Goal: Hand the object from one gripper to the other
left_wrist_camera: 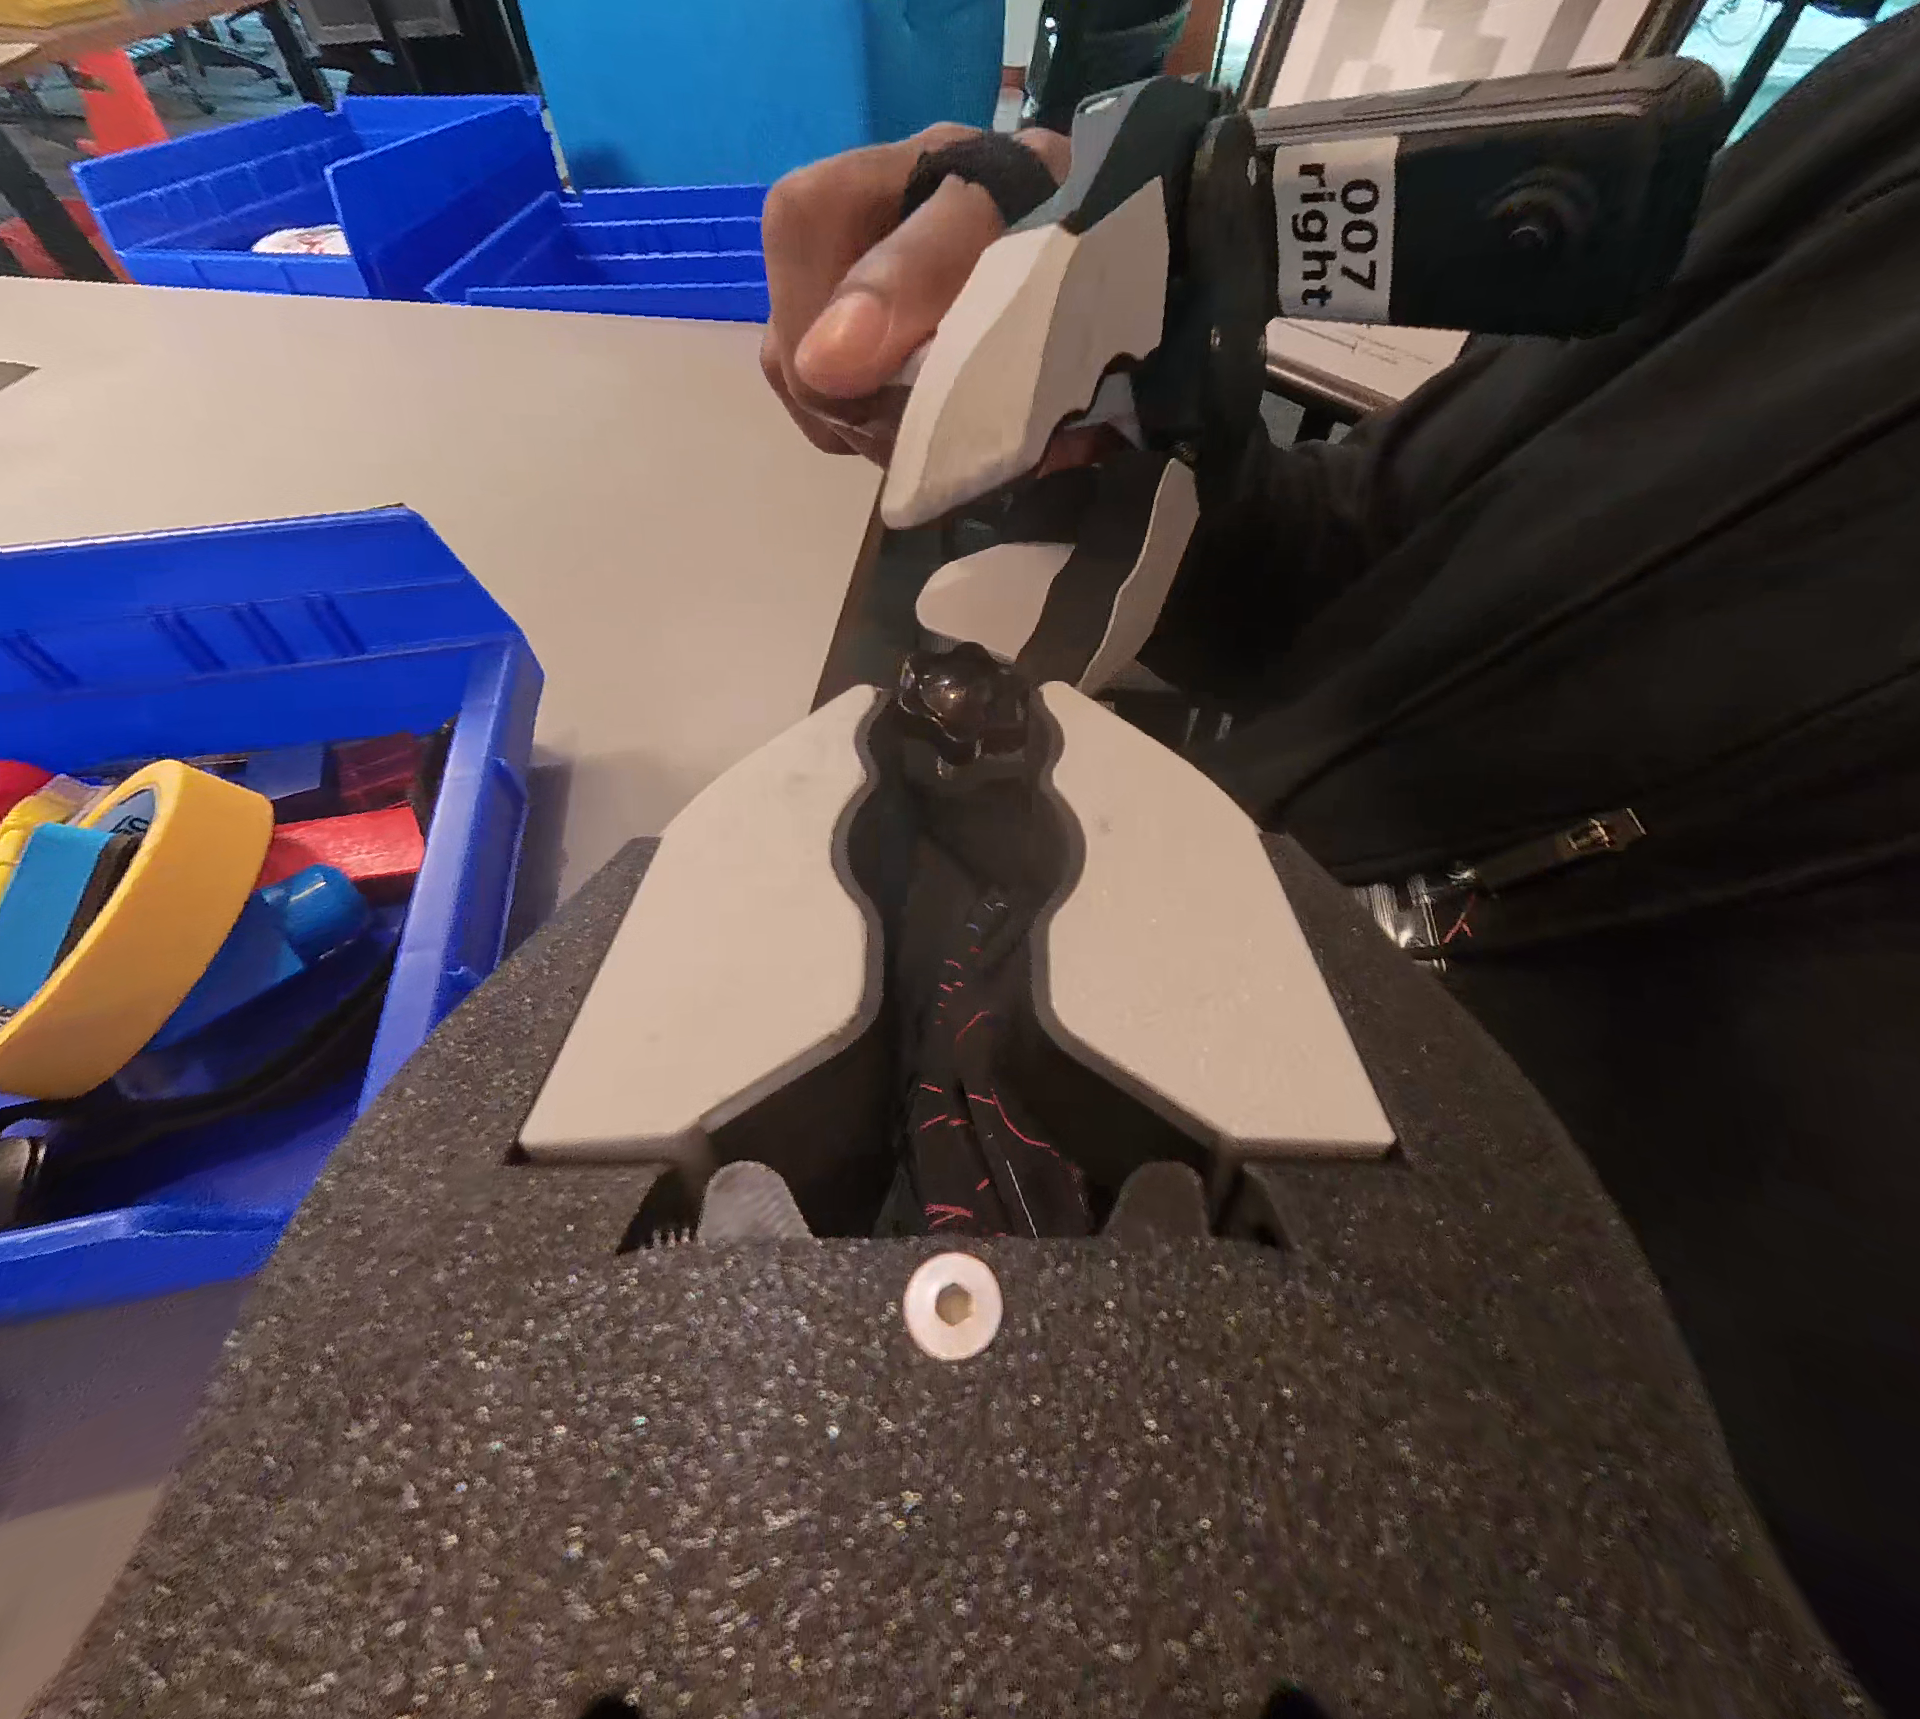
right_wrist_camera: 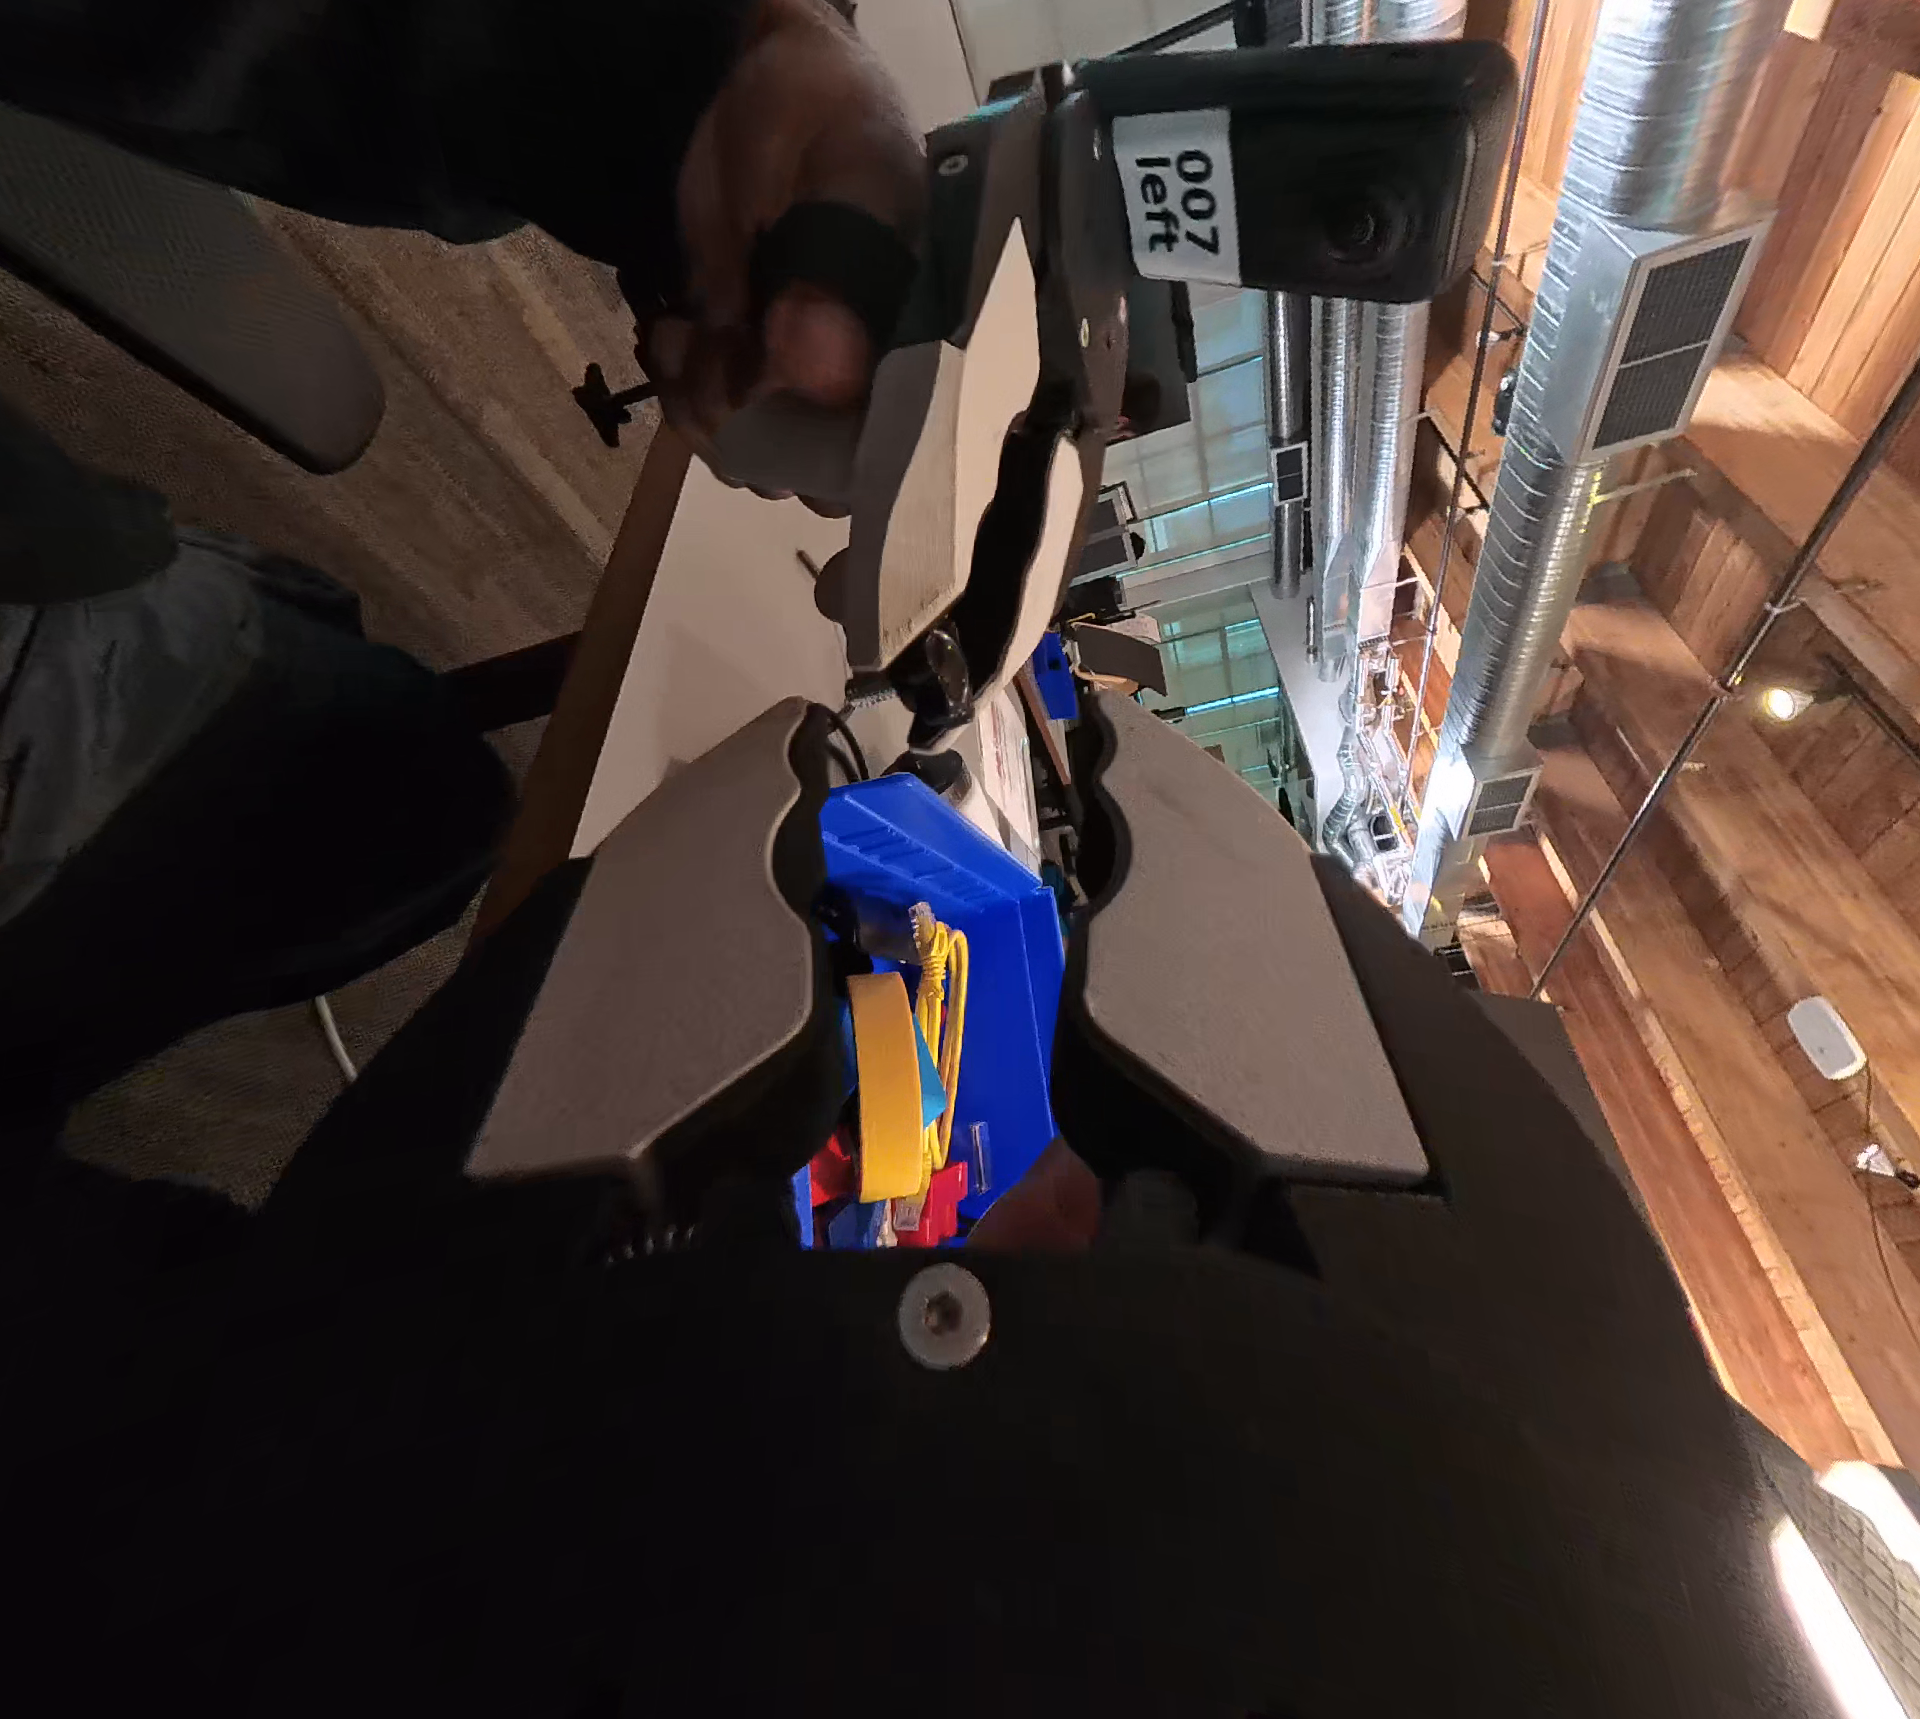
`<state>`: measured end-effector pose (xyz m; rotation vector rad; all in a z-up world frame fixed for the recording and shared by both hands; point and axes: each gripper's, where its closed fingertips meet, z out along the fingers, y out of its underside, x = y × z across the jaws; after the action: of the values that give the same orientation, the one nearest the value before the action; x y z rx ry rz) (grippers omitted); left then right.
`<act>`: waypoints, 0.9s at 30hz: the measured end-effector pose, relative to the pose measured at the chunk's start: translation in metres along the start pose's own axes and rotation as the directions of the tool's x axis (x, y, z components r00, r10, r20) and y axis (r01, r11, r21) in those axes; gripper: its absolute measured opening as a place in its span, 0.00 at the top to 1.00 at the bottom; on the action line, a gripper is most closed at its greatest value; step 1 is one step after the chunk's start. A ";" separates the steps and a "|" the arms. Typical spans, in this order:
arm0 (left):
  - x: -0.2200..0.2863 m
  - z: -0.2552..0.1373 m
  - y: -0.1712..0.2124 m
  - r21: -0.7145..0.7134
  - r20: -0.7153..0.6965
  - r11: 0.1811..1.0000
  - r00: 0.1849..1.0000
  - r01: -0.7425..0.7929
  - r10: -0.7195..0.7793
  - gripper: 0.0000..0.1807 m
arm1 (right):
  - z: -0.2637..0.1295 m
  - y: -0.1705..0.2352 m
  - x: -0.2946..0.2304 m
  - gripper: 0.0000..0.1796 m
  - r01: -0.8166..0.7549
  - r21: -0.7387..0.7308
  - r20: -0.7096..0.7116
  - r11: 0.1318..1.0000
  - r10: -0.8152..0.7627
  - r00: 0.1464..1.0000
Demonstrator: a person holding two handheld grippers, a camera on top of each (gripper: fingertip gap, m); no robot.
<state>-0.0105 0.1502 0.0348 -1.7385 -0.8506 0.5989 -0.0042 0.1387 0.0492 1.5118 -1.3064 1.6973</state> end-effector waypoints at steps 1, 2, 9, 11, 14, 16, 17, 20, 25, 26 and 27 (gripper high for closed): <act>0.000 0.001 0.002 -0.011 -0.003 1.000 1.000 0.000 0.000 0.87 | -0.001 0.001 -0.001 0.77 0.008 -0.001 0.001 1.000 -0.008 1.000; -0.002 0.002 0.004 -0.018 -0.001 1.000 1.000 0.003 -0.003 0.87 | -0.002 0.002 0.001 0.79 0.019 -0.005 -0.008 1.000 -0.019 1.000; -0.003 0.007 0.007 -0.010 -0.052 0.999 0.998 0.039 -0.040 0.87 | 0.001 0.005 -0.005 0.87 0.054 -0.026 0.009 0.998 -0.054 0.998; -0.004 0.008 0.008 -0.010 -0.054 0.999 0.998 0.043 -0.043 0.87 | 0.002 0.006 -0.009 0.92 0.057 -0.035 0.029 0.998 -0.056 0.998; -0.002 0.005 0.007 0.003 -0.069 0.999 0.997 0.047 -0.047 0.87 | 0.004 0.005 -0.010 0.94 0.034 -0.023 0.041 0.999 -0.033 0.999; -0.004 0.004 0.006 0.019 -0.058 0.999 0.998 0.036 -0.035 0.87 | 0.005 0.005 -0.007 0.94 0.014 -0.024 0.024 1.000 -0.014 1.000; -0.004 0.002 0.003 0.041 -0.048 0.999 0.999 0.026 -0.024 0.87 | 0.006 0.005 -0.003 0.94 -0.009 -0.017 0.007 1.000 0.009 1.000; -0.006 -0.004 -0.008 0.113 -0.012 0.992 0.998 -0.052 0.053 0.82 | 0.004 0.003 0.007 0.95 -0.168 0.054 -0.001 0.984 0.168 0.986; -0.015 -0.022 -0.024 0.270 0.142 0.905 0.943 -0.329 0.301 0.79 | 0.003 0.011 0.009 0.95 -0.566 0.081 0.156 0.820 0.551 0.820; -0.015 -0.023 -0.024 0.295 0.129 0.896 0.943 -0.331 0.306 0.79 | 0.003 0.013 0.007 0.95 -0.628 0.062 0.195 0.775 0.608 0.770; -0.015 -0.023 -0.022 0.312 0.097 0.900 0.952 -0.305 0.289 0.79 | 0.003 0.014 0.004 0.95 -0.685 0.043 0.237 0.727 0.659 0.714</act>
<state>-0.0079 0.1286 0.0626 -1.5624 -0.4835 0.9340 -0.0159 0.1297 0.0485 1.3878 -2.0936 2.1280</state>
